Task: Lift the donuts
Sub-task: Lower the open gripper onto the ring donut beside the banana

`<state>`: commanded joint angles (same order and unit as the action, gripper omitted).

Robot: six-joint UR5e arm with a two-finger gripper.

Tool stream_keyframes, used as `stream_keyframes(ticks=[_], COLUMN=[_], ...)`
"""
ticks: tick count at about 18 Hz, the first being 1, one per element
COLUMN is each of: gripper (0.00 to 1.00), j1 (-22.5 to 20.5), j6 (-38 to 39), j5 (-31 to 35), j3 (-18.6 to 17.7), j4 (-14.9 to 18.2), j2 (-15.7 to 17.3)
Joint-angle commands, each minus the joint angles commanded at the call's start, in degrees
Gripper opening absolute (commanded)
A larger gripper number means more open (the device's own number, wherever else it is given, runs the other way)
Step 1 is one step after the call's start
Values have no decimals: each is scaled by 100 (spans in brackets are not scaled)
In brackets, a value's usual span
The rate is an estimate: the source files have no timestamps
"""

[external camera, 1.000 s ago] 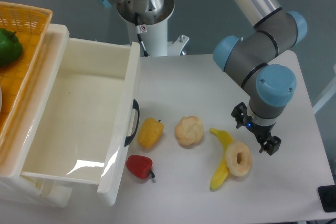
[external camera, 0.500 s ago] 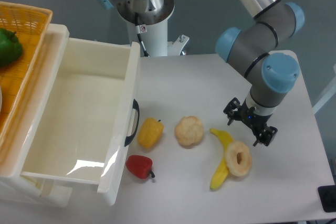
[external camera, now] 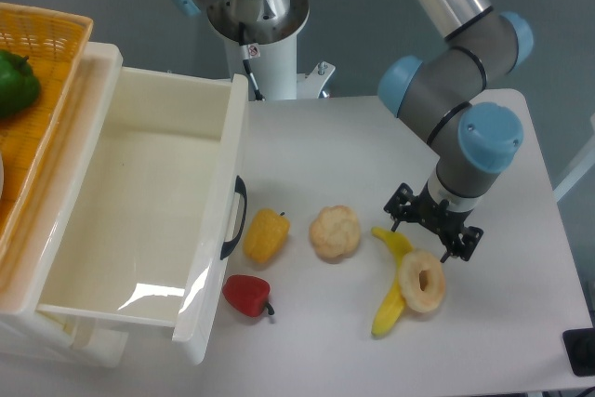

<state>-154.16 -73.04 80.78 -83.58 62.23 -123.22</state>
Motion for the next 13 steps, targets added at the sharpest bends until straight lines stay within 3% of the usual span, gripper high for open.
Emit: stream_keyframes(ticks=[2,7,9,11,13], gripper=[99,86,74,55,45], j1=[44,105,105,114,114], j6=[0,0,0,-9,-9], j5=[0,0,0,0,0], j3=[0,9,9,9,17], j4=[-27,-44,-53,-53,-53], j2=[-36,-106,-123,-123,-123])
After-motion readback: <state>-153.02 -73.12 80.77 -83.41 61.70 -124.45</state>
